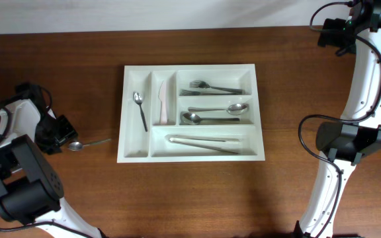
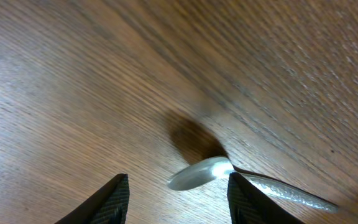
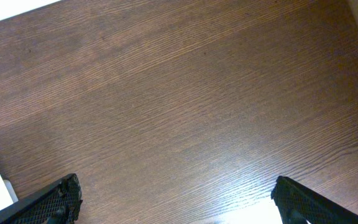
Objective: Pack container
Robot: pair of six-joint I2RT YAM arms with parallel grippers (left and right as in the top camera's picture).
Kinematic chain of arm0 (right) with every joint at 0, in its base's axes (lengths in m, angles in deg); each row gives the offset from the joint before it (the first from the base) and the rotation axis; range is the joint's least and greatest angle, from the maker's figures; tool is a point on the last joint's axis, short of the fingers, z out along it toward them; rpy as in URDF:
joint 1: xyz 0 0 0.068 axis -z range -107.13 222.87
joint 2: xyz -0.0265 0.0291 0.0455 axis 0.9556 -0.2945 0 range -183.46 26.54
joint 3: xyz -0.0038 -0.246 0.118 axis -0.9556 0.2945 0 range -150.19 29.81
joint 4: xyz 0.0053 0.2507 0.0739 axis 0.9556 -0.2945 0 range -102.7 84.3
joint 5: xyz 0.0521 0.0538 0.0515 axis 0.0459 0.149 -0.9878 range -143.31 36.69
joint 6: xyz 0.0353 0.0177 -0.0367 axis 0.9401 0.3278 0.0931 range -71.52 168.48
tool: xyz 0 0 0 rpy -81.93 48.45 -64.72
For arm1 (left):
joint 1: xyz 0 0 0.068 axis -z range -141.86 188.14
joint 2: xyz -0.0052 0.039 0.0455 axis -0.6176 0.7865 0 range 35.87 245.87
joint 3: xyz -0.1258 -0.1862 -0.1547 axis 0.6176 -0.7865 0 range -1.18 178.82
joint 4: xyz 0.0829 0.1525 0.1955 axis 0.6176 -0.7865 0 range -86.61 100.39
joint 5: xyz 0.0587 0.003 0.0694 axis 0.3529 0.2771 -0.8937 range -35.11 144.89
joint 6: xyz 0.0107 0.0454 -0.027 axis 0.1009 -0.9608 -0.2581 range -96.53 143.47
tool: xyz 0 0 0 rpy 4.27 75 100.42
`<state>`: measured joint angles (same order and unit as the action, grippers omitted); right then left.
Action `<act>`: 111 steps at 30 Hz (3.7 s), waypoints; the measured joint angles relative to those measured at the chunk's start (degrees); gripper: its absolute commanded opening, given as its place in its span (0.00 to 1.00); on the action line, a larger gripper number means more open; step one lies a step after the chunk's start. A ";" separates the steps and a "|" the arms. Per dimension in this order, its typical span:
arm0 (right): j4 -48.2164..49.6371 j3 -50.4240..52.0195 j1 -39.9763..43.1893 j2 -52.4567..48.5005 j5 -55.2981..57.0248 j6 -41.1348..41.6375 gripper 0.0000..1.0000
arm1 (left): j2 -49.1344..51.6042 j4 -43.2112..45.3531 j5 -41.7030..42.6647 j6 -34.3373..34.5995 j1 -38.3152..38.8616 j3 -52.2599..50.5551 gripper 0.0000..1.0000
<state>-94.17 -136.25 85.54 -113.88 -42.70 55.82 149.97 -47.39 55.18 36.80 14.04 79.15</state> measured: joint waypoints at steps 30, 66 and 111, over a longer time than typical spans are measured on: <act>0.00 0.00 0.00 0.00 0.00 0.00 0.99 | -0.76 7.98 3.04 0.02 -0.46 -7.23 0.17; 0.02 0.00 0.00 0.00 0.00 -0.02 0.99 | -2.95 -0.07 11.34 -21.79 -0.46 -5.60 0.41; 0.00 0.00 0.00 0.00 0.00 -0.02 0.99 | -5.64 6.58 19.98 -13.40 -3.04 -16.11 0.39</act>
<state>-94.17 -136.25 85.54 -113.88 -42.70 55.80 144.34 -40.81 75.16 23.40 11.01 63.05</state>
